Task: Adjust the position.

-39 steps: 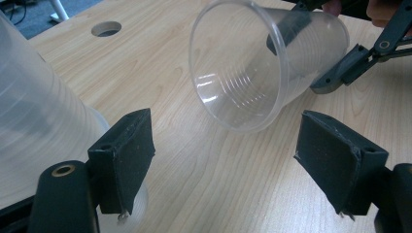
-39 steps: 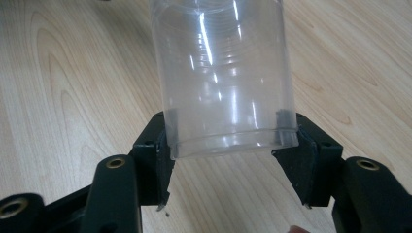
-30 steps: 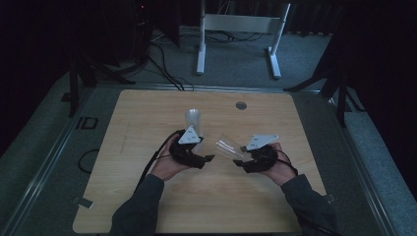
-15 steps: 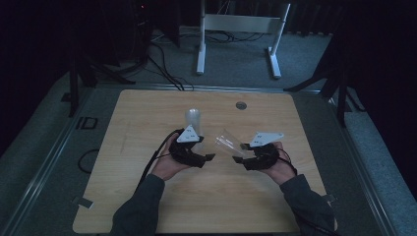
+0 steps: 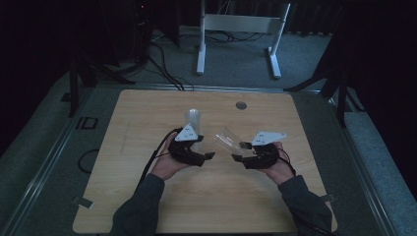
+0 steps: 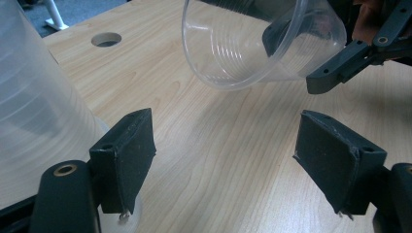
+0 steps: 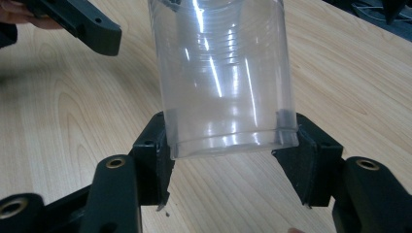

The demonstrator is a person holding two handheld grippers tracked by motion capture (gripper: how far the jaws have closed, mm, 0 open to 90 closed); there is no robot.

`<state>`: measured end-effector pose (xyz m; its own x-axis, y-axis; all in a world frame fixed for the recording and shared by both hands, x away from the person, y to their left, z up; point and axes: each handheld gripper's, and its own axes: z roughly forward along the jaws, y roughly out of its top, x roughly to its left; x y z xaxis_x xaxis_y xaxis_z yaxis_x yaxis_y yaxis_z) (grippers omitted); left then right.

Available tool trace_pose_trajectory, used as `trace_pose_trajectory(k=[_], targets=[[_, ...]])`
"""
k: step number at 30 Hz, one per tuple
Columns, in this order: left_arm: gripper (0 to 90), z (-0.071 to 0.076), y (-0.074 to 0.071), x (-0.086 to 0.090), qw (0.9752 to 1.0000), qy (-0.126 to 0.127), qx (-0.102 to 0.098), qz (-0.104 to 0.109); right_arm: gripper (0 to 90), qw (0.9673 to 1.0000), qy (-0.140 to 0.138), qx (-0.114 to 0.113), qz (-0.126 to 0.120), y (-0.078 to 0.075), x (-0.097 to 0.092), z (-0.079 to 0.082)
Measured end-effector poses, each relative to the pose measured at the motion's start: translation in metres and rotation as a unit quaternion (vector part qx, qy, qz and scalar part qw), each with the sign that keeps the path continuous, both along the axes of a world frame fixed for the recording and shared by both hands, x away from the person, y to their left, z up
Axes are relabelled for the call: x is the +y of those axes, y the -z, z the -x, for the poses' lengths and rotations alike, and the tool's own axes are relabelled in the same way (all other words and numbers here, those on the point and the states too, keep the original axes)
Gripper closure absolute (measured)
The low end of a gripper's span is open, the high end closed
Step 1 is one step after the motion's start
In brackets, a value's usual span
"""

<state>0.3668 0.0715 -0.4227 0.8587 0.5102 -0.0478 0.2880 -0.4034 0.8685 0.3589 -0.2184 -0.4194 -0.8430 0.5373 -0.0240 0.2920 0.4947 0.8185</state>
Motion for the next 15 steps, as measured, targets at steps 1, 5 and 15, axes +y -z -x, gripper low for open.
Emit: trace_pose_trajectory(k=[1,5,15], targets=[[22.2,-0.0001,0.0001,-0.0002,1.0000,0.000,0.001,0.001,41.8,1.0000,0.000,0.000,-0.002,-0.0001,0.0002,0.0001],[22.3,0.0006,-0.0007,-0.0006,1.0000,0.001,0.000,0.003,41.8,1.0000,-0.003,-0.003,-0.009,-0.0009,0.0015,0.0002],[23.9,0.0039,-0.0031,-0.0030,0.9999,0.004,-0.009,0.004,41.6,0.9998,-0.004,-0.006,-0.018,-0.0009,0.0041,0.0002]])
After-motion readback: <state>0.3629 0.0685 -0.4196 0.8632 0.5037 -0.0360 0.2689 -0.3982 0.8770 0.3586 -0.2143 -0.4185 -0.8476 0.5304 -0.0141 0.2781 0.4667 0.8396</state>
